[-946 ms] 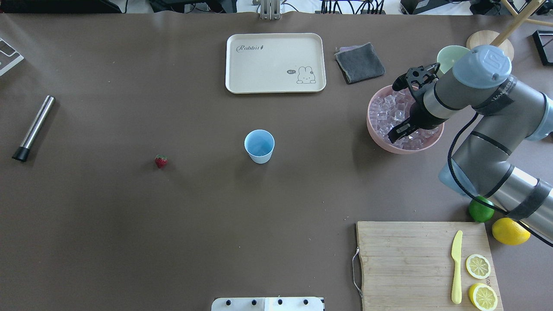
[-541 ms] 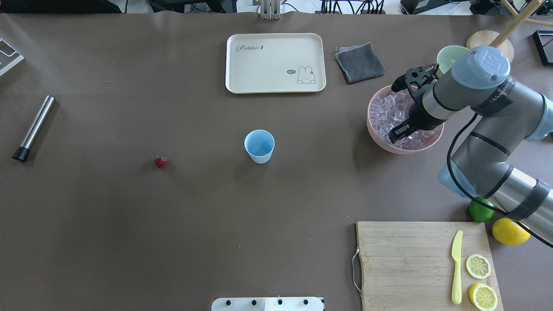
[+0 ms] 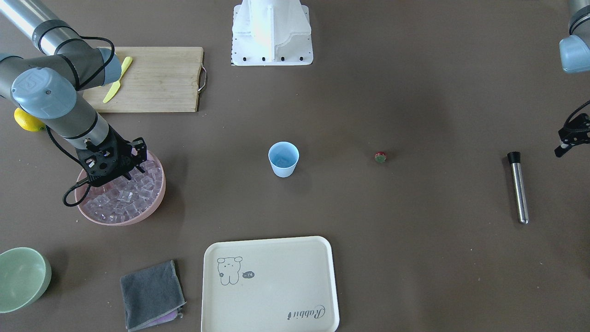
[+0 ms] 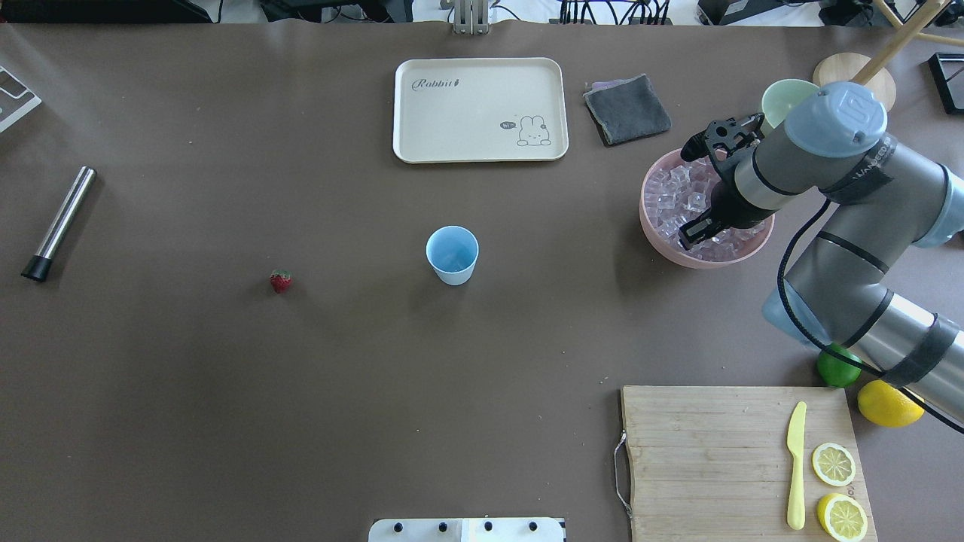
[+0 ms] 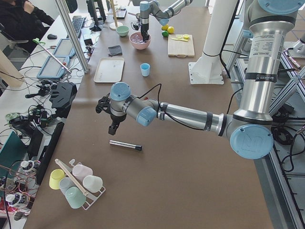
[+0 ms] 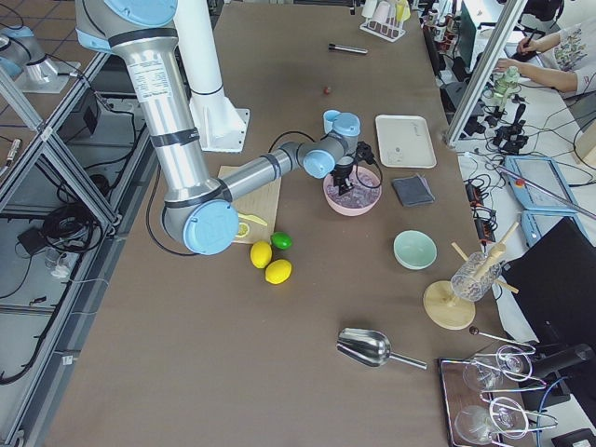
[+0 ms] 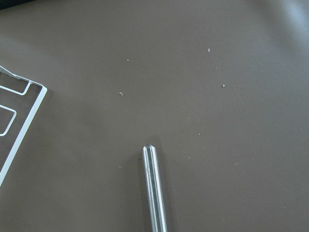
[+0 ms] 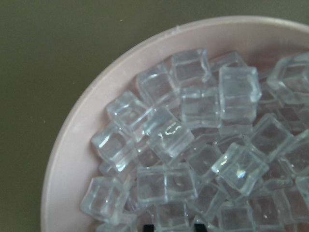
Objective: Mash ice and strawberries in cup
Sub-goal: 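Return the right gripper to the pink bowl and grasp another ice cube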
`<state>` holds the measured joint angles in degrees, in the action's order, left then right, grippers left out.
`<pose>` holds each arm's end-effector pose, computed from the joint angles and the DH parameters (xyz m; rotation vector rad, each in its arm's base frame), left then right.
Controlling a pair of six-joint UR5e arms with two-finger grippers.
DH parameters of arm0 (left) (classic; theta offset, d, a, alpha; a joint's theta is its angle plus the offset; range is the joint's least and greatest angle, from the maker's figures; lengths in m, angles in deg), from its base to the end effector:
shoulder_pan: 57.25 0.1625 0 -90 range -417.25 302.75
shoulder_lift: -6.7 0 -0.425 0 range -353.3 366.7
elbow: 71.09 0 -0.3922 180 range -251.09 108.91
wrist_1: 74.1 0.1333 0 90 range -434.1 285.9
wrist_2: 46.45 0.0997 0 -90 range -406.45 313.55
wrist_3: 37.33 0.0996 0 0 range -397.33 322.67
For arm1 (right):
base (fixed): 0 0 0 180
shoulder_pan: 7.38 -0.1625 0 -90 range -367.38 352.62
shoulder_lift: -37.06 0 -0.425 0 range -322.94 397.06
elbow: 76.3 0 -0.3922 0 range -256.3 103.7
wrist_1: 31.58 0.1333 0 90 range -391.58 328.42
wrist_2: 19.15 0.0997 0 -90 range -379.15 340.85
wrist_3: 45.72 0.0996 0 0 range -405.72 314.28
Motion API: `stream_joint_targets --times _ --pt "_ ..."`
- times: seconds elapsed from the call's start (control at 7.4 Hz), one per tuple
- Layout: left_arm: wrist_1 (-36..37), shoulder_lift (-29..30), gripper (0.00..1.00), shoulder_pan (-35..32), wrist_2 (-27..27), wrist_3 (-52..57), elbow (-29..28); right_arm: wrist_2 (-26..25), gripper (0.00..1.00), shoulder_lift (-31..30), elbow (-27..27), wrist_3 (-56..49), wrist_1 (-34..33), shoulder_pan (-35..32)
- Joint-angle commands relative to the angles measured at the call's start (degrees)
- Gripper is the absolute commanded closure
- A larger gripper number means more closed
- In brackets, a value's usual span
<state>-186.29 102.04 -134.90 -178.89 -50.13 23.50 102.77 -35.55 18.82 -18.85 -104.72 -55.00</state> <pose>0.0529 -0.5508 0.5273 0.3647 0.8198 0.2002 -0.3584 -0.5124 0.4200 0.2484 -0.8262 -0.4451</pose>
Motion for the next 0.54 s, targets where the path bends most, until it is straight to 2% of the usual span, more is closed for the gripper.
stream_joint_targets --times 0.0,0.14,0.27,0.41 --pt "0.0 -0.1 0.02 0.2 0.0 0.0 0.0 -0.1 0.87 0.0 0.8 0.0 -0.1 -0.1" --pt "0.0 -0.2 0.02 0.2 0.0 0.0 0.0 0.2 0.95 0.5 2.1 0.0 -1.8 -0.1" --pt "0.0 -0.2 0.02 0.3 0.0 0.1 -0.1 1.6 0.96 1.5 7.2 -0.1 -9.7 -1.3" --pt "0.0 -0.2 0.02 0.2 0.1 0.1 -0.1 2.7 0.98 7.9 10.3 -0.6 -21.2 -2.2"
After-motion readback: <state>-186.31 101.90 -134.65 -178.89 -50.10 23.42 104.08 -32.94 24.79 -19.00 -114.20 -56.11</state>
